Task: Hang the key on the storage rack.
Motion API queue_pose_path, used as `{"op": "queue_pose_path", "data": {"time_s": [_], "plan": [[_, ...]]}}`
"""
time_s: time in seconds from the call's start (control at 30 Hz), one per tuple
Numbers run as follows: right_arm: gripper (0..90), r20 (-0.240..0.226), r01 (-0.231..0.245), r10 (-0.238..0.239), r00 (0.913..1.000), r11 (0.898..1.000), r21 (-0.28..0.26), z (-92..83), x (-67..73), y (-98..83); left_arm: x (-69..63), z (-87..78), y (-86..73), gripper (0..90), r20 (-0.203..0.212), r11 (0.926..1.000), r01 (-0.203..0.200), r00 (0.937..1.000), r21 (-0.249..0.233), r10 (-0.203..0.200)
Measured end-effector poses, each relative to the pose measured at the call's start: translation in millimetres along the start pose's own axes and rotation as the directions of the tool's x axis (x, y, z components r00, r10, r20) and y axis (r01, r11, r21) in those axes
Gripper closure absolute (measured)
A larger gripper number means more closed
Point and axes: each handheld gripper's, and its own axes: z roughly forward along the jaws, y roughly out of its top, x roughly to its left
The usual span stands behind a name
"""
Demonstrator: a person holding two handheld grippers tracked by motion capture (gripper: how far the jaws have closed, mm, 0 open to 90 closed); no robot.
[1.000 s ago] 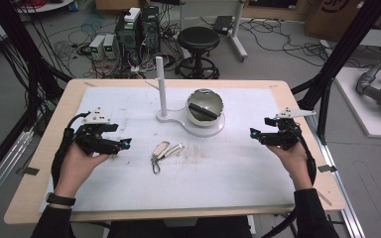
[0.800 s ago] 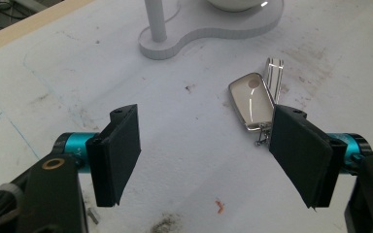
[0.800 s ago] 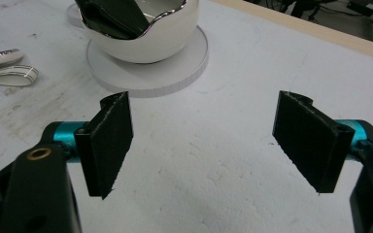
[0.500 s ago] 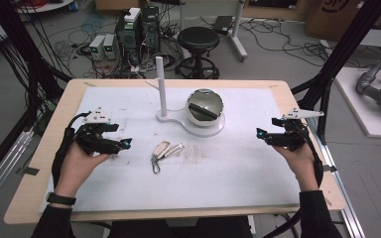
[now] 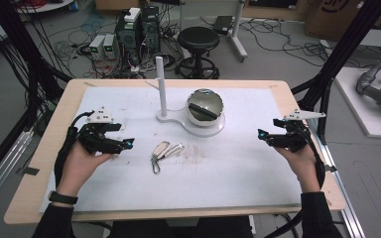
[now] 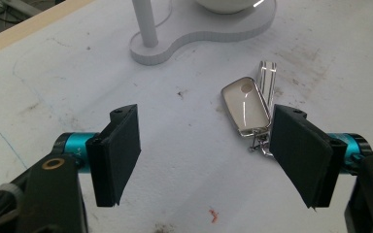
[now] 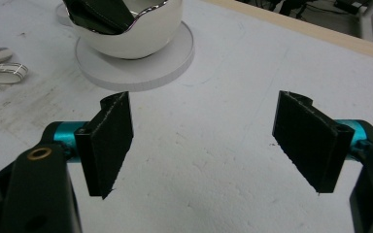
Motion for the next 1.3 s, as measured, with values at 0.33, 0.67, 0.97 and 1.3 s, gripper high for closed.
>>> {"op": "queue_pose_path", "data": {"time_s": [0.33,0.67,0.97,1.3], "plan": [[23.9,-0.005,0.009,-0.009,0.9999,1.0,-0.003,4.5,-0.1,2.6,-13.8,1.4,-0.4,27.7,0.03,0.9996,-0.006,0.9995,-0.026,0.007],[25.7,-0.018,0.024,-0.024,0.9995,1.0,0.004,11.0,2.8,5.5,-40.5,29.6,5.8,34.5,0.129,0.9979,-0.065,0.9896,0.003,0.064],[26.0,-0.015,0.022,-0.021,0.9997,1.0,0.007,8.8,3.8,2.7,-59.2,60.7,13.4,46.3,0.202,0.9963,-0.086,0.9759,0.011,0.081],[26.4,0.001,0.013,-0.013,0.9999,1.0,-0.001,2.6,1.9,-1.9,-71.0,102.1,12.7,53.3,0.235,0.9881,-0.107,0.9687,0.11,0.078]]}}
